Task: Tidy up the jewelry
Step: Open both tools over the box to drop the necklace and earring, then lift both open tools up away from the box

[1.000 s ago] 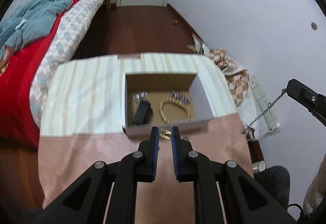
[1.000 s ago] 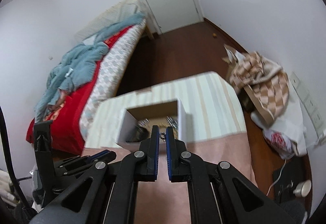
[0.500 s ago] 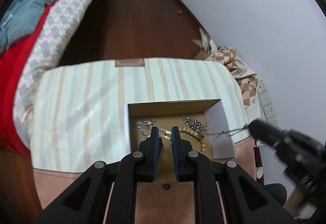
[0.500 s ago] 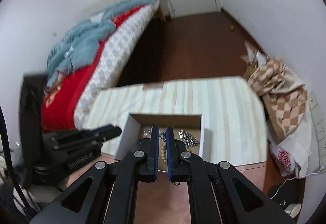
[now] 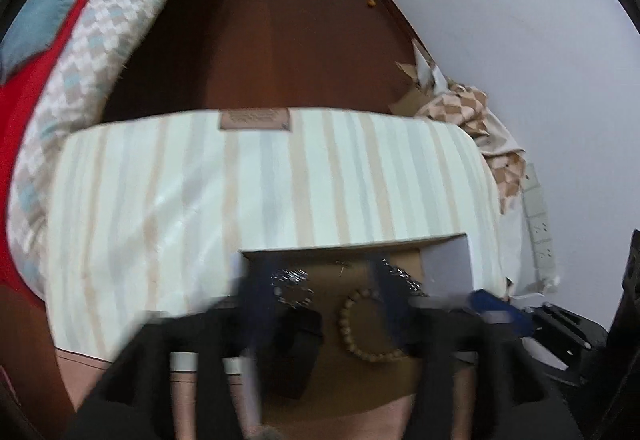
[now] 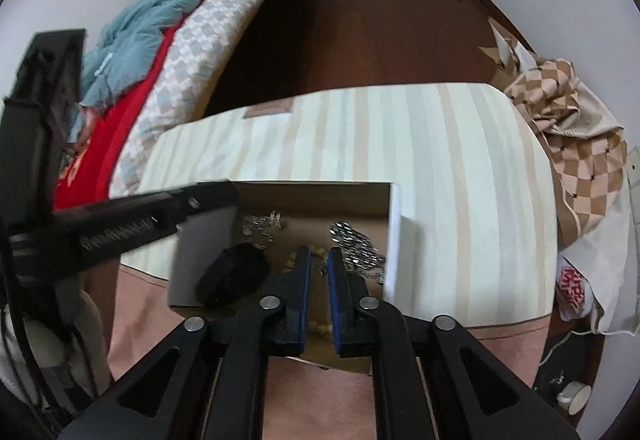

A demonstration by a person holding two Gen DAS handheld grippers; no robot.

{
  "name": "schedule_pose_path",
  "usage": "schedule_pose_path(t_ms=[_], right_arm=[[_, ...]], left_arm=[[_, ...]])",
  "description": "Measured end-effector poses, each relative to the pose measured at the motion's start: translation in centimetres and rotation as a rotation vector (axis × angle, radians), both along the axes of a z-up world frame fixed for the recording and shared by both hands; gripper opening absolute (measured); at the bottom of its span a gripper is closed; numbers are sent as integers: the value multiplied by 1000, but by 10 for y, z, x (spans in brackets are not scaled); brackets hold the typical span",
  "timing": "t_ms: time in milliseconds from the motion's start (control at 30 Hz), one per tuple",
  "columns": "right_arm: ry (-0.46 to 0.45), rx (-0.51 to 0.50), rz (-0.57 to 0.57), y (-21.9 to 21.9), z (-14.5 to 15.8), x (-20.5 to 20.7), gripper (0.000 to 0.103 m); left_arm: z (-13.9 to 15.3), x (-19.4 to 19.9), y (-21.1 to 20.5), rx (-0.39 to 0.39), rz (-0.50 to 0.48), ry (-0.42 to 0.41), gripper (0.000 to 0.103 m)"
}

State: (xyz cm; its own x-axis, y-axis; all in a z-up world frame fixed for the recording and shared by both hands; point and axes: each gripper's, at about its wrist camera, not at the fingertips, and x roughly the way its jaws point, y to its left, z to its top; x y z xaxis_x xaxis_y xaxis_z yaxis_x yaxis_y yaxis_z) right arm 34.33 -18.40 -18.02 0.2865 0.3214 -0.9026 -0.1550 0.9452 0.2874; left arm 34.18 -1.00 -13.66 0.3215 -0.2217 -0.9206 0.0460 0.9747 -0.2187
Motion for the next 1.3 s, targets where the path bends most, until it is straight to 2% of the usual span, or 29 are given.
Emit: schedule_pose_path(t_ms=[33, 100, 133, 167, 233, 333, 400, 533, 800, 1067, 1300], right_arm=[[-4, -13, -8, -2, 1, -1, 38], [-15, -32, -10, -3, 4, -4, 48], [-20, -44, -11, -3, 6, -6, 49], [-22, -58, -13, -2, 7, -8, 51], [-27, -87, -19, -1, 9, -13, 68], [-33, -171, -26, 2, 8, -21, 89], [-28, -218, -33, 4, 3, -26, 96], [-4, -240, -51, 5, -5, -35, 98], [-41, -287, -91, 6, 3, -53, 98], [-127, -310, -117, 2, 38, -78, 98], [-221, -313, -132, 2, 79, -108, 98]], left_arm=[[2, 0, 2, 14, 8, -15, 78], [7, -4, 6, 45, 15, -40, 78], [8, -6, 8, 77, 22, -46, 80], [8, -7, 10, 93, 25, -48, 86], [9, -12, 13, 139, 39, -61, 97], [11, -27, 20, 197, 66, -100, 100], [9, -40, 22, 227, 77, -126, 103], [6, -61, 25, 258, 95, -145, 103], [16, -91, 27, 273, 119, -169, 103], [46, -129, 26, 296, 121, -257, 103], [72, -159, 26, 272, 144, -309, 103]])
